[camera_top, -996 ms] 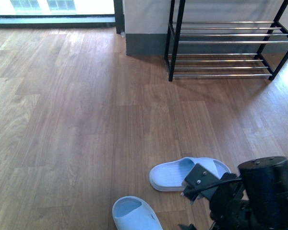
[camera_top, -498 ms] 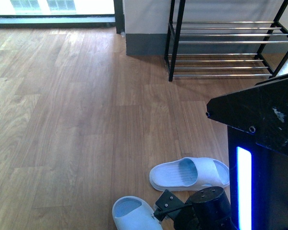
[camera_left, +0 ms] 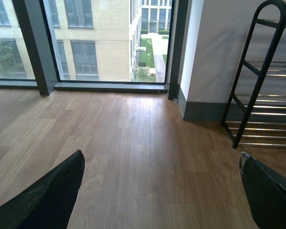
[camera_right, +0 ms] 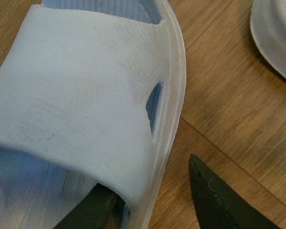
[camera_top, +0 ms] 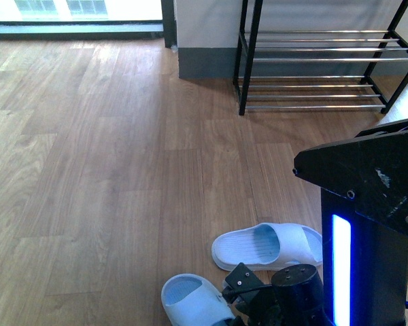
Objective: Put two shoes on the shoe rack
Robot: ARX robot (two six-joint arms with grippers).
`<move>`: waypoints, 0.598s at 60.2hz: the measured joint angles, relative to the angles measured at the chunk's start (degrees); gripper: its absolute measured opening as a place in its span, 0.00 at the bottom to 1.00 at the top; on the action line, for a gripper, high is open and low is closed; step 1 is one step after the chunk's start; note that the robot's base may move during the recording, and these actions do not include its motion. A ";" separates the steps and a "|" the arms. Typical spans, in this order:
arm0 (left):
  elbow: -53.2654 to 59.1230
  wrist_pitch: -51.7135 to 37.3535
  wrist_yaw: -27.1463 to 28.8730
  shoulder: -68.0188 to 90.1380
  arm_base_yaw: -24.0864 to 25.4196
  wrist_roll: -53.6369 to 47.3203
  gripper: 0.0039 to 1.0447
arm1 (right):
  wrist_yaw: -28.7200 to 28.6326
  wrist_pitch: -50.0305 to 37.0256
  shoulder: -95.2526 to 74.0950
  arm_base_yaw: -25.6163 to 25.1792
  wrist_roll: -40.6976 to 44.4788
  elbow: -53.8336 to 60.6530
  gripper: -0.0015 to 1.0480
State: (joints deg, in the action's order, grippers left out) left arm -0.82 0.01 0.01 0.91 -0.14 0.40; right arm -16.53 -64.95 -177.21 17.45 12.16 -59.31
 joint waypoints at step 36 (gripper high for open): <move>0.00 0.00 0.00 0.00 0.00 0.00 0.91 | 4.07 0.50 32.74 -16.28 -5.64 23.69 0.02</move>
State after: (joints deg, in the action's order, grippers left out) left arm -0.82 0.01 0.01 0.91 -0.14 0.40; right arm -12.47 -64.45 -144.46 1.17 6.52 -35.62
